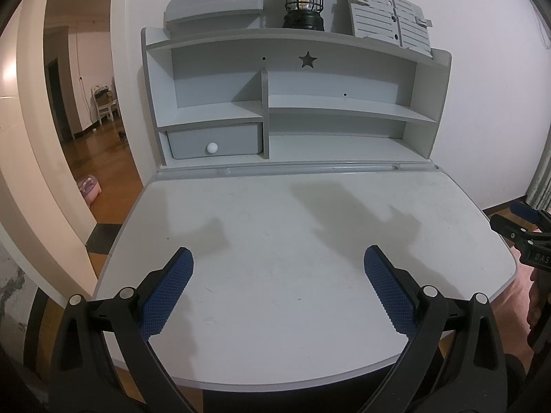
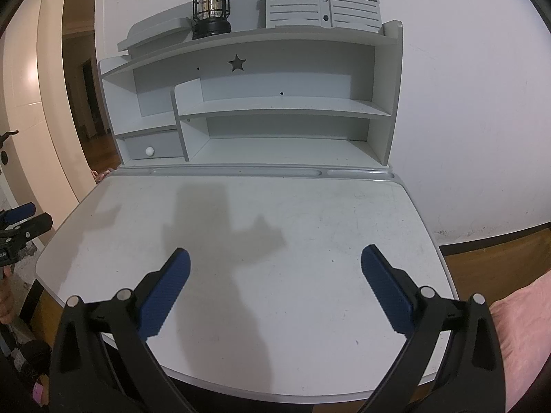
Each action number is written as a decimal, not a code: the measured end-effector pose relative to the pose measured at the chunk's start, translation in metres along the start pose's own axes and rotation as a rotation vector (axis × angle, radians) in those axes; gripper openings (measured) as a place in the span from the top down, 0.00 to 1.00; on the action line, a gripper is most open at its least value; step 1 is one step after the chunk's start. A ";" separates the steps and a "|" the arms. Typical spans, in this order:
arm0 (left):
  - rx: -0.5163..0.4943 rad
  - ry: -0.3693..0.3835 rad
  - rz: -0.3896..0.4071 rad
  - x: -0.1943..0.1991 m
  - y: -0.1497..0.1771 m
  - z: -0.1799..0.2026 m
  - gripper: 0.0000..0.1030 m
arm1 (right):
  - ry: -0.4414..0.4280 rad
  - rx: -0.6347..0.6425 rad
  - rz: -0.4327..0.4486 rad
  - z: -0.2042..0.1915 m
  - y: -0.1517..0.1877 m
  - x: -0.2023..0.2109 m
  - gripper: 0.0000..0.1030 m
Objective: Collect trash
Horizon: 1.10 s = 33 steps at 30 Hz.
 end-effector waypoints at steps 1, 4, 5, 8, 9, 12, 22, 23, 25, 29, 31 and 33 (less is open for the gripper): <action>0.000 -0.001 -0.001 0.000 0.000 0.000 0.06 | 0.000 0.000 0.000 0.000 0.000 0.000 0.07; -0.001 0.000 -0.001 0.000 0.000 0.000 0.06 | 0.000 -0.001 0.000 0.000 0.000 0.000 0.07; -0.001 0.000 -0.002 -0.001 0.000 0.000 0.06 | 0.000 0.000 0.000 0.000 0.000 0.000 0.07; 0.004 -0.005 -0.005 -0.002 0.001 0.000 0.06 | 0.000 0.001 0.001 0.000 0.000 0.000 0.07; 0.006 -0.006 -0.007 -0.002 0.001 -0.001 0.06 | -0.001 0.001 0.001 0.000 0.000 0.000 0.07; 0.010 -0.011 -0.009 -0.004 0.001 -0.002 0.06 | -0.002 0.002 0.001 0.001 0.001 0.000 0.07; 0.015 -0.014 -0.024 -0.004 0.001 -0.003 0.06 | -0.001 0.002 0.001 0.000 0.001 0.000 0.07; 0.015 -0.014 -0.024 -0.004 0.001 -0.003 0.06 | -0.002 0.003 0.001 0.000 0.001 0.001 0.07; 0.016 -0.015 -0.028 -0.004 0.001 -0.004 0.06 | -0.001 0.003 0.002 0.000 0.001 0.000 0.07; 0.013 -0.017 -0.026 -0.004 0.000 -0.004 0.06 | 0.002 -0.001 -0.001 0.000 0.001 0.000 0.07; 0.008 -0.021 -0.019 -0.004 0.001 -0.003 0.06 | 0.000 0.001 0.002 0.000 0.001 0.001 0.07; 0.004 -0.022 -0.016 -0.004 0.001 -0.003 0.06 | 0.000 0.001 0.002 0.000 0.001 0.001 0.07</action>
Point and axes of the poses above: each gripper's, at about its wrist camera, not at the fingertips, and x roughly against the way its jaws point, z to its right, y to its underside, the point moved 2 cm from there along -x, roughly the way its jaws point, and after that the axes turned 13 degrees about x, right-handed, at the moved point
